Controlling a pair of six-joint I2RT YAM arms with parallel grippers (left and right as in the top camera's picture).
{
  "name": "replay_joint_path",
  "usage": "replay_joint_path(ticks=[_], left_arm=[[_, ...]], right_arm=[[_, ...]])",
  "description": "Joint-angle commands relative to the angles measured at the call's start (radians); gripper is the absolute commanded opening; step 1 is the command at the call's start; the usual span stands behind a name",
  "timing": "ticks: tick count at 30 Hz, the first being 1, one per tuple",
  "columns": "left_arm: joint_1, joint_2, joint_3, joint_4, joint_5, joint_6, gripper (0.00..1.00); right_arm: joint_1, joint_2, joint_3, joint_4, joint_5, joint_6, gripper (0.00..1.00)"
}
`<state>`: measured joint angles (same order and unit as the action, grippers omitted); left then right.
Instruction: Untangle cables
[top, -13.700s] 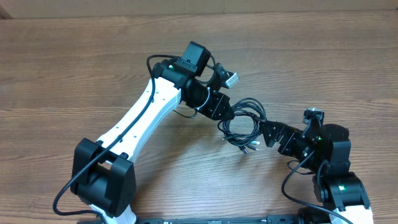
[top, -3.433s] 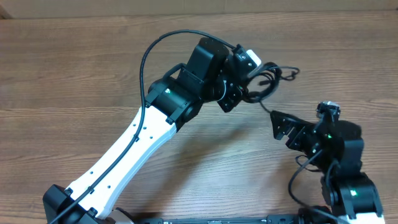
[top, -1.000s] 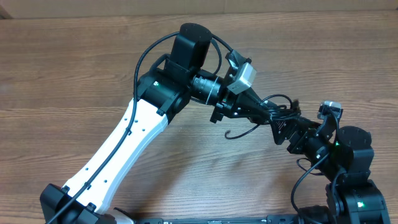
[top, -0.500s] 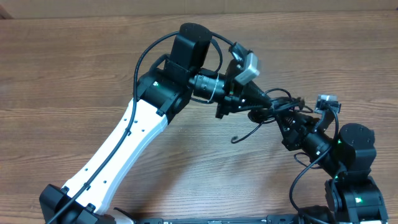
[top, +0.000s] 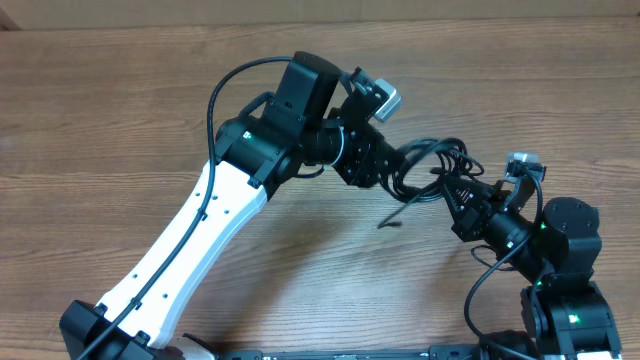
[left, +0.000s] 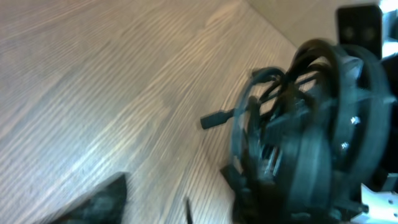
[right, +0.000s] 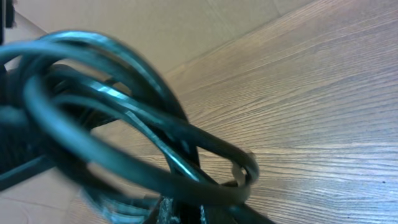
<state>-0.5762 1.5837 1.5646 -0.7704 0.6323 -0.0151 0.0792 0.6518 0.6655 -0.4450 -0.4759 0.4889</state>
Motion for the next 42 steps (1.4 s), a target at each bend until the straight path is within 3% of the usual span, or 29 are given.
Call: replay_joint_path(ticks=[1, 6, 14, 17, 23, 32, 42], left_arm=[[-0.006, -0.019, 0.018, -0.019, -0.037, 0.045, 0.87], [-0.005, -0.031, 0.018, -0.02, -0.03, 0.064, 1.0], [-0.006, -0.097, 0.018, 0.031, -0.031, 0.071, 1.0], [-0.006, -0.108, 0.018, 0.053, -0.022, 0.02, 1.0], [-0.041, -0.07, 0.018, 0.08, 0.177, -0.03, 1.0], [-0.126, -0.043, 0.018, 0.142, 0.145, -0.008, 0.98], [-0.126, -0.001, 0.017, 0.14, 0.152, -0.02, 0.94]], right_arm=[[-0.002, -0.011, 0.006, 0.009, -0.019, 0.012, 0.04], [-0.002, -0.011, 0.006, -0.04, 0.043, 0.012, 0.04], [-0.002, -0.011, 0.006, -0.119, 0.173, 0.012, 0.04], [-0.002, -0.011, 0.006, -0.114, 0.169, 0.012, 0.04], [-0.002, -0.011, 0.006, -0.103, 0.167, 0.035, 0.04], [-0.002, -0.011, 0.006, -0.126, 0.16, 0.035, 0.04], [-0.002, -0.011, 0.006, -0.117, 0.134, 0.035, 0.04]])
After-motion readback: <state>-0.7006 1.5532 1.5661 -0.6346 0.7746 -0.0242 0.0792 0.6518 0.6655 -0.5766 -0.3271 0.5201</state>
